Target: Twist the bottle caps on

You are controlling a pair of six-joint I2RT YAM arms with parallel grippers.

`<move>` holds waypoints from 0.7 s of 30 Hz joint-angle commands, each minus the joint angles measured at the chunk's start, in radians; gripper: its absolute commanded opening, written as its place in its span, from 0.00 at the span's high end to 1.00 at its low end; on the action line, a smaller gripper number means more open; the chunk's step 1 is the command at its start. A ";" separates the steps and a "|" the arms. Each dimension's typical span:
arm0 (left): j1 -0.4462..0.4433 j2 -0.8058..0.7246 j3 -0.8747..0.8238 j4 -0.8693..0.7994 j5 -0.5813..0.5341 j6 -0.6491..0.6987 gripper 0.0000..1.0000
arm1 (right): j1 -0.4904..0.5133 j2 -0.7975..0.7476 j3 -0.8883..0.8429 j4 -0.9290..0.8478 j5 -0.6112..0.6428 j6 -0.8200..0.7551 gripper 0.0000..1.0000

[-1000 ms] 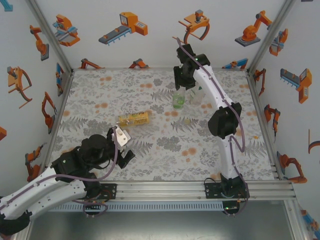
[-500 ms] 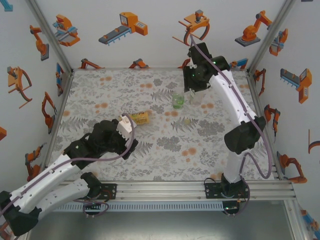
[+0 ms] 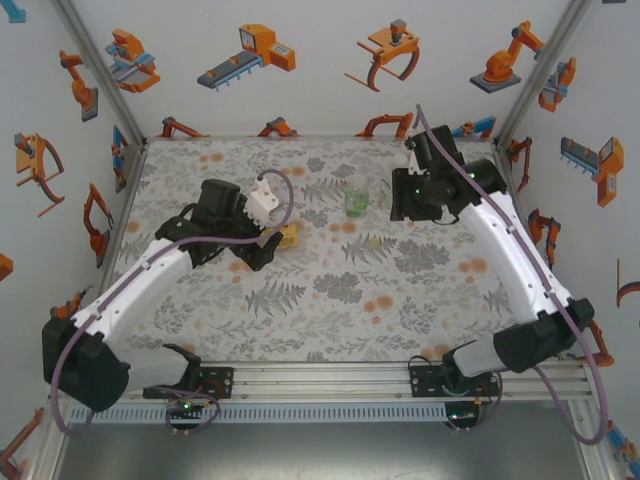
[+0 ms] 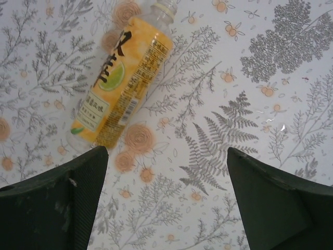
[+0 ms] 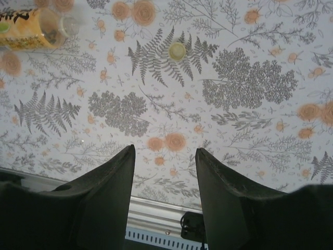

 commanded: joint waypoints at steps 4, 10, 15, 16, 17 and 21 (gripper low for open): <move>0.042 0.159 0.112 -0.048 0.074 0.150 0.11 | 0.001 -0.162 -0.131 0.005 0.007 0.048 0.51; 0.060 0.301 0.169 -0.074 0.055 0.247 0.11 | 0.002 -0.269 -0.217 -0.006 0.013 0.065 0.50; 0.068 0.407 0.210 -0.099 0.017 0.312 0.11 | 0.001 -0.309 -0.265 -0.020 0.013 0.075 0.50; 0.069 0.422 0.215 -0.099 0.008 0.323 0.11 | 0.000 -0.313 -0.274 -0.021 0.012 0.076 0.50; 0.070 0.437 0.219 -0.092 -0.001 0.331 0.11 | 0.000 -0.317 -0.285 -0.022 0.009 0.079 0.50; 0.079 0.483 0.219 -0.057 0.003 0.370 0.10 | 0.001 -0.326 -0.334 -0.024 -0.008 0.085 0.50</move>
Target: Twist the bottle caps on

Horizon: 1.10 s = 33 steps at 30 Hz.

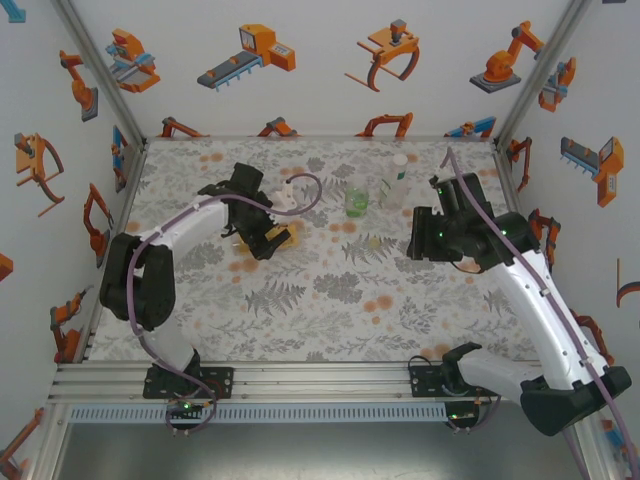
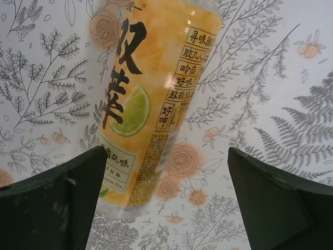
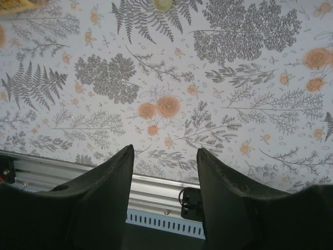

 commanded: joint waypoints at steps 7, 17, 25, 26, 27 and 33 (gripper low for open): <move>0.030 0.123 0.084 -0.012 0.027 0.092 0.13 | 0.001 -0.009 -0.077 -0.006 -0.038 0.038 0.50; 0.031 0.182 0.107 0.015 0.089 0.070 0.17 | 0.000 -0.003 -0.107 0.014 -0.045 0.035 0.50; 0.038 0.220 0.114 0.002 0.109 0.057 0.23 | 0.001 -0.012 -0.127 0.017 -0.052 0.035 0.50; 0.039 0.223 0.112 0.003 0.112 0.057 0.23 | 0.000 -0.014 -0.130 0.017 -0.050 0.034 0.50; 0.038 0.225 0.112 0.002 0.111 0.059 0.24 | 0.001 -0.017 -0.131 0.017 -0.050 0.033 0.50; 0.038 0.241 0.117 0.006 0.100 0.042 0.33 | 0.001 -0.032 -0.138 0.012 -0.049 0.040 0.50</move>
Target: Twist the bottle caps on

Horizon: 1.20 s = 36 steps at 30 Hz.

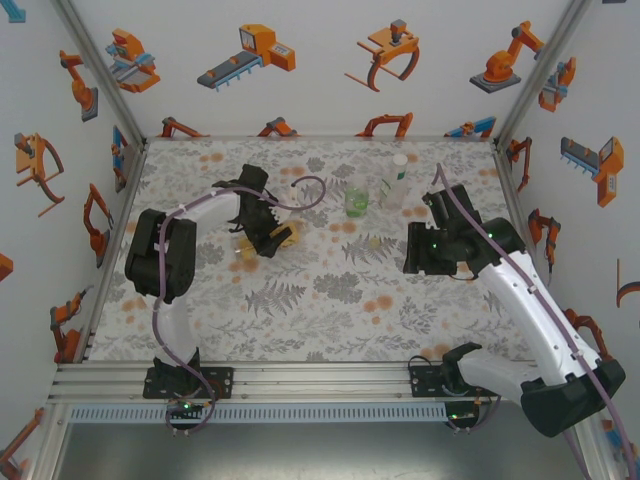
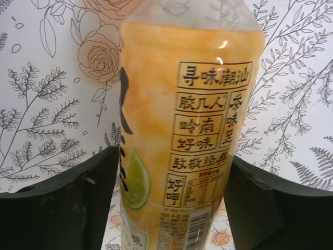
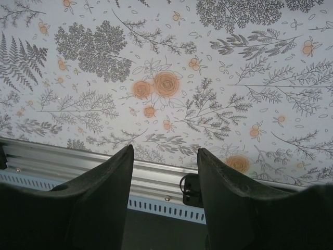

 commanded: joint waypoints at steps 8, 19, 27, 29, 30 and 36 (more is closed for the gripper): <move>0.007 -0.044 -0.005 0.022 0.044 -0.045 0.49 | 0.000 -0.058 -0.015 0.002 0.034 0.019 0.50; 0.006 -0.352 -0.176 0.139 0.129 -0.231 0.51 | 0.001 -0.037 0.011 0.028 0.071 -0.027 0.50; -0.007 -0.673 -0.378 0.261 0.155 -0.437 0.55 | 0.001 0.038 0.022 0.091 0.069 -0.078 0.50; -0.015 -0.753 -0.422 0.290 0.154 -0.485 0.57 | 0.001 0.073 0.027 0.114 0.067 -0.085 0.50; -0.018 -0.793 -0.442 0.297 0.150 -0.506 0.57 | 0.001 0.092 0.030 0.129 0.064 -0.088 0.50; -0.025 -0.997 -0.524 0.307 0.135 -0.618 0.59 | 0.001 0.223 0.049 0.230 0.043 -0.077 0.50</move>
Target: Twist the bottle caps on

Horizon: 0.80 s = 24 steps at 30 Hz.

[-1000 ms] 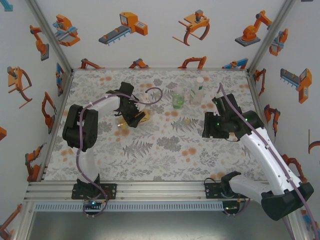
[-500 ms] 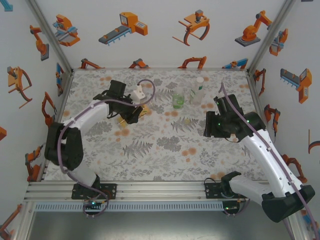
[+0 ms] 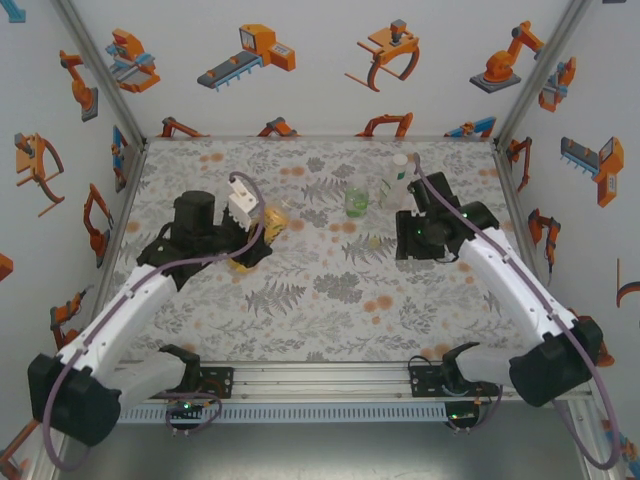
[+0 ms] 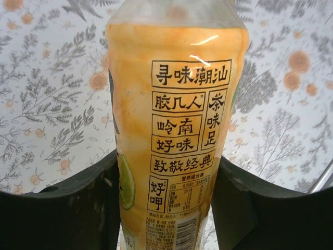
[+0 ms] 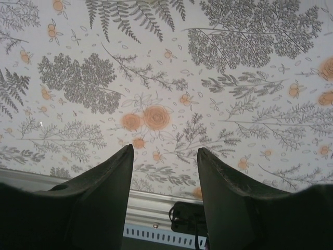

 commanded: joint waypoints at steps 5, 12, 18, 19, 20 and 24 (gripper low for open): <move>-0.001 -0.220 -0.083 0.032 -0.001 -0.160 0.61 | 0.001 0.112 0.028 0.187 0.000 0.013 0.50; 0.000 -0.356 -0.111 -0.018 0.021 -0.196 0.81 | 0.001 0.242 0.038 0.309 0.035 0.033 0.50; 0.000 -0.426 -0.119 -0.065 0.043 -0.196 1.00 | 0.001 0.352 0.043 0.407 0.046 0.034 0.50; 0.000 -0.434 -0.120 -0.072 0.042 -0.197 1.00 | 0.000 0.367 0.045 0.419 0.048 0.038 0.50; 0.001 -0.444 -0.121 -0.080 0.038 -0.196 1.00 | 0.002 0.385 0.046 0.433 0.052 0.042 0.50; 0.001 -0.473 -0.123 -0.116 0.018 -0.193 1.00 | 0.001 0.450 0.056 0.479 0.064 0.061 0.50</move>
